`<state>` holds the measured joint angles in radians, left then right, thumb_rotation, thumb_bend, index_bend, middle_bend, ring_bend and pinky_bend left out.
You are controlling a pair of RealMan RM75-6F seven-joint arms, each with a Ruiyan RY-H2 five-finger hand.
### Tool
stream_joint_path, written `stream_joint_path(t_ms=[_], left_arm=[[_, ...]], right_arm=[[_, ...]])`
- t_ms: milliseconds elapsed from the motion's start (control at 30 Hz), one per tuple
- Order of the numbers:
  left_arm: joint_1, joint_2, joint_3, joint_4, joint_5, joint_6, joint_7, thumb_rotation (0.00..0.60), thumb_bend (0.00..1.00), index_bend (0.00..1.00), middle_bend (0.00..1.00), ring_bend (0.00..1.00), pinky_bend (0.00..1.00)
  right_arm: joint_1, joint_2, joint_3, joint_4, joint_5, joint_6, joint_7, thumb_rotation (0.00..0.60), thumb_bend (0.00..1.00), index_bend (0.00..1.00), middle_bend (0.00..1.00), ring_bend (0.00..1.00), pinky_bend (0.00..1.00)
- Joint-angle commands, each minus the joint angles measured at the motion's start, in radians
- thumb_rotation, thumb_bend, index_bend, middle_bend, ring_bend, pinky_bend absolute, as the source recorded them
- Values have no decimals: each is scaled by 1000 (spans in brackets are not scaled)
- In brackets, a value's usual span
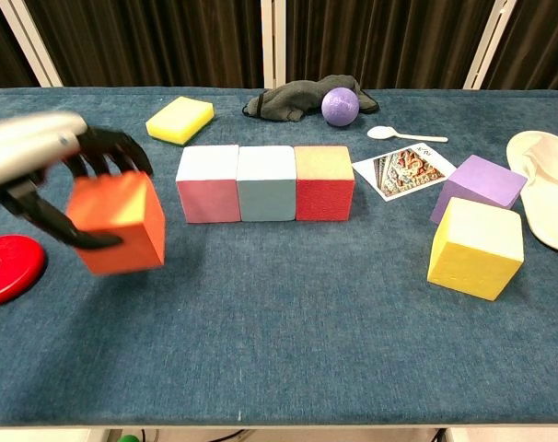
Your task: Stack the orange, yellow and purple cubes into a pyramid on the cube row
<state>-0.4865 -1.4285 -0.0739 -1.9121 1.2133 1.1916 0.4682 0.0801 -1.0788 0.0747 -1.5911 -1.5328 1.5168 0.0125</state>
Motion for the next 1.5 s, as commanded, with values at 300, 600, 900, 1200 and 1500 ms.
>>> stream_joint_path(t_ms=[300, 600, 900, 1200, 1500], left_arm=[[-201, 137, -204, 63, -33, -232, -204, 589, 281, 425, 457, 392, 410], [-340, 61, -238, 208, -114, -382, -273, 583, 278, 414, 456, 392, 404], [-427, 10, -221, 273, -249, -411, -199, 555, 275, 400, 452, 391, 403], [-475, -27, -210, 295, -306, -389, -167, 552, 275, 398, 445, 385, 394], [-487, -32, -185, 309, -276, -374, -170, 550, 276, 398, 442, 376, 377]], right_arm=[[-9, 21, 2, -61, 1, 16, -54, 600, 121, 0, 70, 0, 61], [-5, 24, 4, -87, 14, 1, -83, 600, 120, 0, 69, 0, 61], [-2, 25, 8, -91, 23, -5, -85, 600, 123, 0, 69, 0, 61], [-2, 23, 8, -83, 27, -11, -75, 600, 124, 0, 69, 0, 60], [-8, 22, 6, -73, 33, -8, -62, 600, 124, 0, 69, 0, 60]])
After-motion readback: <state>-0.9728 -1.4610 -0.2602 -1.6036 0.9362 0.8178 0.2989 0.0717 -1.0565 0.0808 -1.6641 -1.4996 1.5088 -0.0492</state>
